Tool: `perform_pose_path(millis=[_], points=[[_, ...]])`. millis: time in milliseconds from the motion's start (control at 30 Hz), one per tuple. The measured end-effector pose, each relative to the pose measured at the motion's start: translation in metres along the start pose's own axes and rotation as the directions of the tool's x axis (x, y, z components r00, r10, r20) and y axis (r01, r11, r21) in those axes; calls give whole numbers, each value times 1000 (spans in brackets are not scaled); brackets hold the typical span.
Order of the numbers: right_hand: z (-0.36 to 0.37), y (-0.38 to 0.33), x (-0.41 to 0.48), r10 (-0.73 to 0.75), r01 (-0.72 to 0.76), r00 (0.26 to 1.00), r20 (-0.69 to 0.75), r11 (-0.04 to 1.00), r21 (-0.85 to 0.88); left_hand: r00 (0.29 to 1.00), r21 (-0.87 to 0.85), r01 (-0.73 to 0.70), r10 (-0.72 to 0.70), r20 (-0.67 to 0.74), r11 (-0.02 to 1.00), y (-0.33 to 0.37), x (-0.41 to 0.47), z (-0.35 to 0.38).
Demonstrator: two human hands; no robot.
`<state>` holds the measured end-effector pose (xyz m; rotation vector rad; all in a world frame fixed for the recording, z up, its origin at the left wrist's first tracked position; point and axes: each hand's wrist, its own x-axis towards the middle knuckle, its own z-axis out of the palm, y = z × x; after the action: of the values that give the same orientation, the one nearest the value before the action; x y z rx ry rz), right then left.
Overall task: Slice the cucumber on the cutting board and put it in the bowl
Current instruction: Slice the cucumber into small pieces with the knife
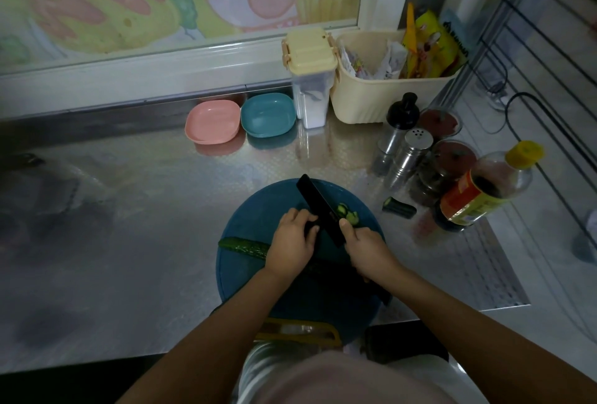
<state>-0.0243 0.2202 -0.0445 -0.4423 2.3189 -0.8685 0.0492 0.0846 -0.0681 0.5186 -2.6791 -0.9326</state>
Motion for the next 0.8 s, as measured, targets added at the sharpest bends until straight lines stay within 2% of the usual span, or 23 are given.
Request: perform_pose_path(millis=[100, 233, 567, 800], points=[[-3, 3, -4, 6, -7, 1000, 6, 994, 113, 1000, -1, -6, 6, -3, 1000, 0, 0, 0], [-5, -2, -8, 9, -10, 1000, 9, 987, 162, 1000, -1, -13, 13, -2, 1000, -1, 0, 0], [-3, -4, -10, -22, 22, 1000, -2, 993, 117, 1000, -1, -17, 17, -4, 1000, 0, 0, 0], [10, -10, -10, -38, 38, 997, -72, 999, 0, 1000, 19, -22, 22, -2, 1000, 0, -1, 0]])
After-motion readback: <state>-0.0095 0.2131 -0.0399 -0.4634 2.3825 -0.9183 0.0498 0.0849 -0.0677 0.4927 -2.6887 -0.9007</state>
